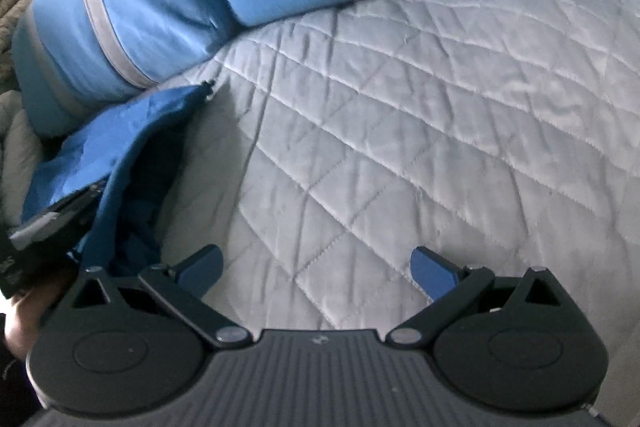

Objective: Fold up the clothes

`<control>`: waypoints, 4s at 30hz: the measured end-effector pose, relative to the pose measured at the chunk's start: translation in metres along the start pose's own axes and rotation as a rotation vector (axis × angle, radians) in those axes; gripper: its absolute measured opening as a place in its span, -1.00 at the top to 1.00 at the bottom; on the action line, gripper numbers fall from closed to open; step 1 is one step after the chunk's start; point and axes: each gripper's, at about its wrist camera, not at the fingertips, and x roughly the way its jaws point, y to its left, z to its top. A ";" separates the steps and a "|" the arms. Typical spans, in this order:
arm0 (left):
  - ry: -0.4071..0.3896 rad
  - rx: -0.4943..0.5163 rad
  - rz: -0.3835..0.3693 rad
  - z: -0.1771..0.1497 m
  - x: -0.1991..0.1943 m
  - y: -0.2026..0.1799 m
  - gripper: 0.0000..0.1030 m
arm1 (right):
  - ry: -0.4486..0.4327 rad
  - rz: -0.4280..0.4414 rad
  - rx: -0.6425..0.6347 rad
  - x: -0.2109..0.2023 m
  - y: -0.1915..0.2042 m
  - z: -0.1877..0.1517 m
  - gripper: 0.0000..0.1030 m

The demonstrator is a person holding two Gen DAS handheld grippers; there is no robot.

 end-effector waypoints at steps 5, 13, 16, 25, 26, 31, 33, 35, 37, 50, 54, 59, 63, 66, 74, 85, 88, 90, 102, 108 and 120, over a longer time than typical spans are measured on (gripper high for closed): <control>-0.067 0.043 -0.102 -0.006 -0.049 -0.022 1.00 | -0.007 -0.030 -0.031 0.001 0.004 -0.002 -0.99; -0.020 0.033 -0.143 -0.049 -0.055 -0.030 0.96 | 0.000 -0.012 0.005 0.002 0.011 -0.004 -1.00; -0.056 0.110 -0.114 -0.052 -0.061 -0.038 0.96 | -0.011 -0.038 -0.037 0.005 0.016 -0.008 -0.99; -0.130 0.140 -0.122 -0.073 -0.135 -0.074 0.99 | -0.069 -0.171 -0.187 0.003 0.019 -0.025 -0.99; -0.128 0.132 -0.163 -0.077 -0.144 -0.076 0.99 | -0.068 -0.172 -0.184 0.003 0.017 -0.026 -0.99; -0.096 0.142 -0.243 -0.091 -0.172 -0.092 0.94 | -0.069 -0.178 -0.183 0.002 0.018 -0.025 -1.00; -0.095 0.145 -0.215 -0.094 -0.177 -0.095 0.94 | -0.067 -0.182 -0.182 0.003 0.019 -0.024 -1.00; -0.132 0.114 -0.157 -0.086 -0.178 -0.086 0.88 | -0.065 -0.184 -0.183 0.004 0.020 -0.024 -1.00; -0.168 0.083 -0.098 -0.079 -0.180 -0.077 0.37 | -0.064 -0.185 -0.184 0.004 0.021 -0.024 -1.00; -0.039 -0.096 0.094 -0.065 -0.093 0.005 -0.60 | -0.054 -0.187 -0.196 0.005 0.025 -0.025 -1.00; -0.020 -0.082 0.085 -0.066 -0.089 0.003 -0.61 | -0.053 -0.187 -0.196 0.006 0.024 -0.025 -1.00; -0.038 -0.017 0.143 -0.066 -0.105 -0.009 -0.61 | -0.055 -0.190 -0.210 0.005 0.025 -0.026 -0.99; -0.098 0.086 0.187 -0.065 -0.141 -0.033 -0.63 | -0.070 -0.207 -0.200 0.003 0.024 -0.026 -1.00; -0.101 0.061 0.136 -0.068 -0.165 -0.039 -0.63 | -0.102 -0.247 -0.216 -0.002 0.028 -0.022 -1.00; 0.240 -0.049 -0.018 -0.096 -0.129 -0.040 -0.73 | -0.252 -0.304 -0.228 -0.022 0.034 -0.010 -1.00; 0.366 -0.123 0.053 -0.080 -0.107 -0.041 -1.00 | -0.049 -0.421 -0.133 0.016 0.018 -0.015 -0.99; 0.350 -0.129 0.060 -0.082 -0.110 -0.041 -1.00 | -0.060 -0.422 -0.117 0.016 0.017 -0.019 -0.99; 0.335 -0.131 0.062 -0.085 -0.113 -0.040 -1.00 | -0.064 -0.429 -0.105 0.015 0.018 -0.020 -0.99; 0.267 -0.123 0.081 -0.090 -0.115 -0.047 -1.00 | -0.124 -0.478 -0.074 0.017 0.023 -0.028 -0.99; 0.275 -0.128 0.079 -0.087 -0.112 -0.046 -1.00 | -0.122 -0.464 -0.079 0.016 0.021 -0.026 -1.00; 0.292 -0.146 0.083 -0.086 -0.111 -0.045 -1.00 | -0.135 -0.447 -0.094 0.014 0.019 -0.030 -0.99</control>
